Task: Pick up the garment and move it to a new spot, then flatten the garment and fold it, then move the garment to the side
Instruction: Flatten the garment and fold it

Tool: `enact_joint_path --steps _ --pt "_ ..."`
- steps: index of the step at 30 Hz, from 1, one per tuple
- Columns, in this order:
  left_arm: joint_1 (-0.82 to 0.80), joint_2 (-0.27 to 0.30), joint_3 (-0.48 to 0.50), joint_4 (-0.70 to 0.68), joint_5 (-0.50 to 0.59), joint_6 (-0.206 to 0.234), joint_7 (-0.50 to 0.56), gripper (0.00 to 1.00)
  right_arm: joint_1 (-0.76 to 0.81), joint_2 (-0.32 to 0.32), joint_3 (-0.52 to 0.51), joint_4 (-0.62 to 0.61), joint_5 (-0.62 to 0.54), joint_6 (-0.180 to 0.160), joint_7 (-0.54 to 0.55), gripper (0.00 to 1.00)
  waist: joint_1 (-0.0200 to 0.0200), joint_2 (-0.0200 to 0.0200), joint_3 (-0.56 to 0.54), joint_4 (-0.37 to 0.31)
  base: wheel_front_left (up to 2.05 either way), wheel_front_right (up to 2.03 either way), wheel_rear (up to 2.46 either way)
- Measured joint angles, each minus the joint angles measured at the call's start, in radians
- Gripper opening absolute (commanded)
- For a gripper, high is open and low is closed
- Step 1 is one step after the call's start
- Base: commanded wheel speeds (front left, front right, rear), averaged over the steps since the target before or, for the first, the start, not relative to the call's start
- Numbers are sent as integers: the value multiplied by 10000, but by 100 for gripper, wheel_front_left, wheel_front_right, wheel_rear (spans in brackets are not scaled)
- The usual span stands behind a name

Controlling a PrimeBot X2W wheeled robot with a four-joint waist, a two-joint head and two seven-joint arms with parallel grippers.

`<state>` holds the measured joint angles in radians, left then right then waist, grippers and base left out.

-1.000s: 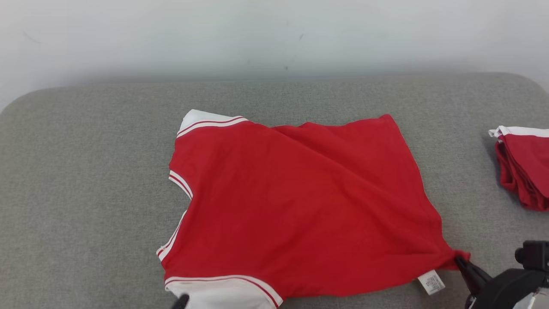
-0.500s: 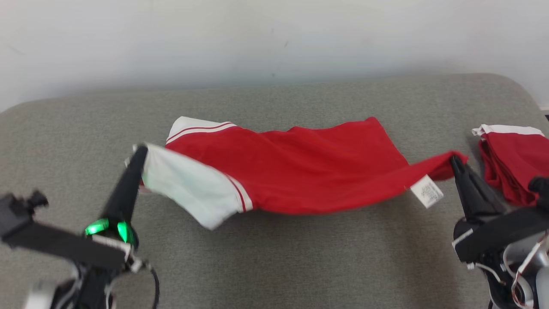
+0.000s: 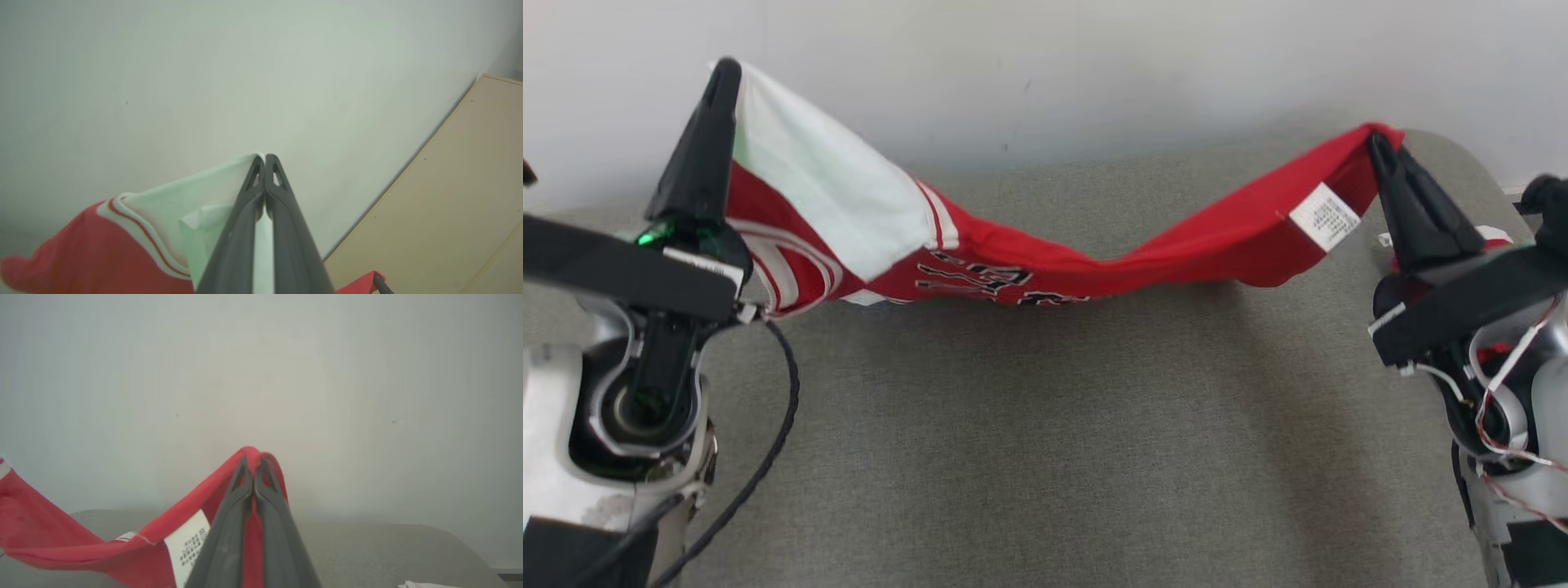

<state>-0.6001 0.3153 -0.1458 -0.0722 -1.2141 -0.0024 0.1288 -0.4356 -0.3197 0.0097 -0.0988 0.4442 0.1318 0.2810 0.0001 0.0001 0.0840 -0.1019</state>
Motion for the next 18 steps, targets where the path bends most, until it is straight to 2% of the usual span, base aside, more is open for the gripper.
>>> enact_joint_path --steps 7,18 --pt "-1501 -56 -255 527 533 -88 -84 0 -1236 -385 314 374 -407 0 -389 0 0 0 -15 -122 0 0 0" --pt "-3408 -316 -564 1179 1139 -232 -364 0 -2438 -616 368 773 -1175 0 -1149 0 0 0 -151 -276 0 0 0"
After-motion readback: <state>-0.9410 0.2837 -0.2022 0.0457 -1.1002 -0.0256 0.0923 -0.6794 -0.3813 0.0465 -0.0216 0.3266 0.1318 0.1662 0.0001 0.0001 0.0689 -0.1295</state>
